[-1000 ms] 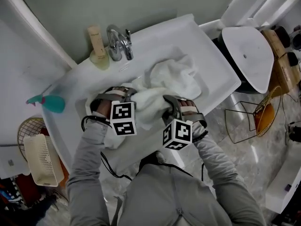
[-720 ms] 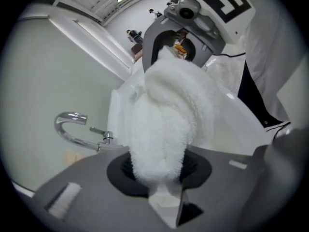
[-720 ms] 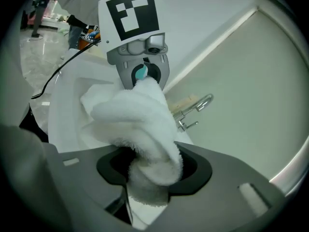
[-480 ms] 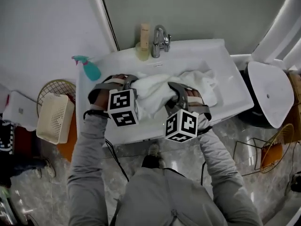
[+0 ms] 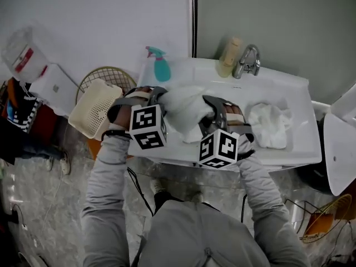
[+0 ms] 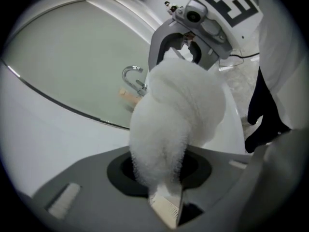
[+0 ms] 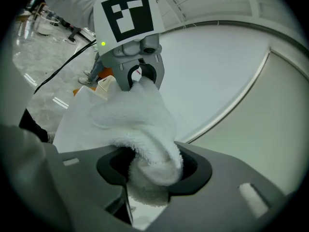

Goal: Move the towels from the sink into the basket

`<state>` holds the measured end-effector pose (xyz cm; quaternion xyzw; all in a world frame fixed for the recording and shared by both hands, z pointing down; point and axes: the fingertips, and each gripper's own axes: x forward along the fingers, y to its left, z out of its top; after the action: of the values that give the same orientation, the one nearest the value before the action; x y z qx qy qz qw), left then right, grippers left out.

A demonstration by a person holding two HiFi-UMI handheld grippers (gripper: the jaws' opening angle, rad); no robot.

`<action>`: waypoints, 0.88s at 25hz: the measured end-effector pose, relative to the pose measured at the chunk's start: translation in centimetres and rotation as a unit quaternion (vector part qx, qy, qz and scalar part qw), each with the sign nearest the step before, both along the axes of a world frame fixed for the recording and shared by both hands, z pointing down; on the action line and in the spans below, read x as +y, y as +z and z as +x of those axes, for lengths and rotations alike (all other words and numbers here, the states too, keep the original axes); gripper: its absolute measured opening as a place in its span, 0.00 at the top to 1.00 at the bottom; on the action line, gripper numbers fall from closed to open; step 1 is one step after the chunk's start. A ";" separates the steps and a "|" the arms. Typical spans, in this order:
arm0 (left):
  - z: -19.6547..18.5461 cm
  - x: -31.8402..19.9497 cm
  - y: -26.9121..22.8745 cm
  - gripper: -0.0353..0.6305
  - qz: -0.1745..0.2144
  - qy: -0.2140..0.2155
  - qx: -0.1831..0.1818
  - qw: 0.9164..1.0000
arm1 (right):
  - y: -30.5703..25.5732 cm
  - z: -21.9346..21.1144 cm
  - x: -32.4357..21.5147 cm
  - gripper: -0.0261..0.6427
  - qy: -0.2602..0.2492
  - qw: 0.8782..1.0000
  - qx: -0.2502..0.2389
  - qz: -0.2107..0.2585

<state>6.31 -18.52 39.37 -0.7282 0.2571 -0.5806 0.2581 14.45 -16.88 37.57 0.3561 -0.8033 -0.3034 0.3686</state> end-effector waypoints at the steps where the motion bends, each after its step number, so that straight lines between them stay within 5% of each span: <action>1: -1.7 0.1 0.1 0.68 0.003 -0.014 0.003 1.000 | 0.1 -1.7 -0.1 0.69 -0.014 1.000 0.002 0.002; 14: -31.4 -1.6 0.9 0.68 0.006 -0.126 0.012 0.992 | 0.4 -31.5 -4.1 0.69 -0.125 0.992 0.018 0.009; 22: -44.7 -4.3 2.3 0.68 -0.008 -0.157 0.023 0.987 | 1.5 -45.0 -7.4 0.69 -0.150 0.988 0.033 -0.008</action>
<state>-38.43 -22.85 41.63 -0.6943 0.3689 -0.5990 0.1518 -30.53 -24.27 39.09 0.2181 -0.8375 -0.3602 0.3481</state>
